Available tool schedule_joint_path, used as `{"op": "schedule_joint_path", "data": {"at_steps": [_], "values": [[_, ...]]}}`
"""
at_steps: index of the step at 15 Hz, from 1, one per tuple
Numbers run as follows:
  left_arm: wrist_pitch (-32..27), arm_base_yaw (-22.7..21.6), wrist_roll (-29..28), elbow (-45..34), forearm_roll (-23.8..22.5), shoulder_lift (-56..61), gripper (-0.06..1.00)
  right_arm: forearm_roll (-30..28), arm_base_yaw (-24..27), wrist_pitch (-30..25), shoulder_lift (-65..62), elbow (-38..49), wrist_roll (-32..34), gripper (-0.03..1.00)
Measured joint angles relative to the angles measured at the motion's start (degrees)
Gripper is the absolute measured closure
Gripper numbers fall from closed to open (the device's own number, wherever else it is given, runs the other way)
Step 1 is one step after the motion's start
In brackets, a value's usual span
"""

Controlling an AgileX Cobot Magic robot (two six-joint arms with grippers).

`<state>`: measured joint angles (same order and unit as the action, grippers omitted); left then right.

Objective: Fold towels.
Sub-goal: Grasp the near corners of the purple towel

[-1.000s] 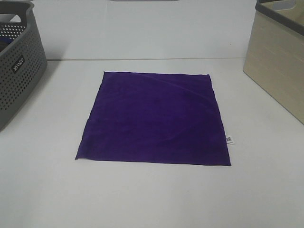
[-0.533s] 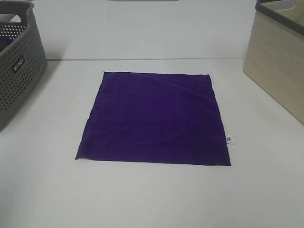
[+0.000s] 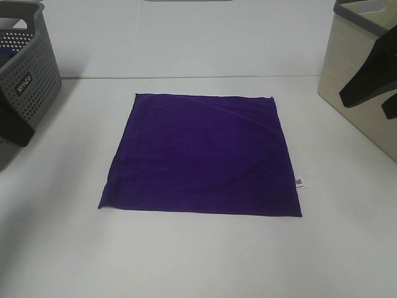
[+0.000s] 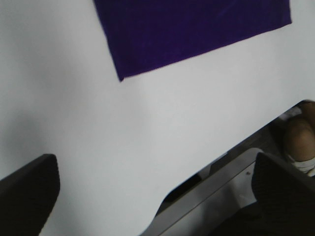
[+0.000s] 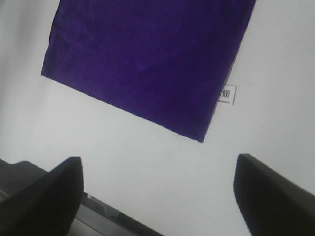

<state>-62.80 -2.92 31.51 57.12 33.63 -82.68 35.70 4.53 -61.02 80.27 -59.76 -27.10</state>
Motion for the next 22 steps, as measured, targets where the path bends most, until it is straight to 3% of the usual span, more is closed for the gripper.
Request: {"op": "schedule_joint_path", "data": {"at_steps": [1,3,5,8,9,14,16,19,22], "values": [[3.3,0.0,3.3,0.0,3.3,-4.1,-0.04,2.6,2.3,1.3,1.9,0.8,-2.2,0.16],[7.8,0.0,5.6,0.0,4.6,-10.6,-0.04,8.5,8.7,2.3,6.1,2.5,-6.2,0.16],[9.6,0.0,5.6,0.0,4.7,-13.3,-0.04,8.9,9.9,2.6,8.4,2.8,-6.6,0.15],[12.3,0.0,5.8,0.3,4.7,-17.1,-0.04,-1.1,6.0,4.9,11.9,2.8,-0.7,0.02],[12.7,1.5,6.2,2.2,4.7,-21.7,-0.04,-4.9,4.0,8.7,15.4,2.9,5.7,0.00],[15.9,7.8,5.7,7.0,4.9,-30.8,-0.04,-4.9,4.0,11.2,17.2,2.9,7.5,0.00],[16.7,8.5,4.0,7.6,5.0,-33.9,-0.04,-1.8,4.0,12.4,20.7,2.9,4.8,0.00],[16.6,8.6,3.4,8.1,5.8,-34.9,-0.03,6.2,4.0,13.9,27.9,2.9,-5.9,0.00],[16.6,8.6,3.4,8.1,5.8,-34.9,-0.03,7.6,4.0,17.0,32.2,2.9,-8.0,0.00]]}}
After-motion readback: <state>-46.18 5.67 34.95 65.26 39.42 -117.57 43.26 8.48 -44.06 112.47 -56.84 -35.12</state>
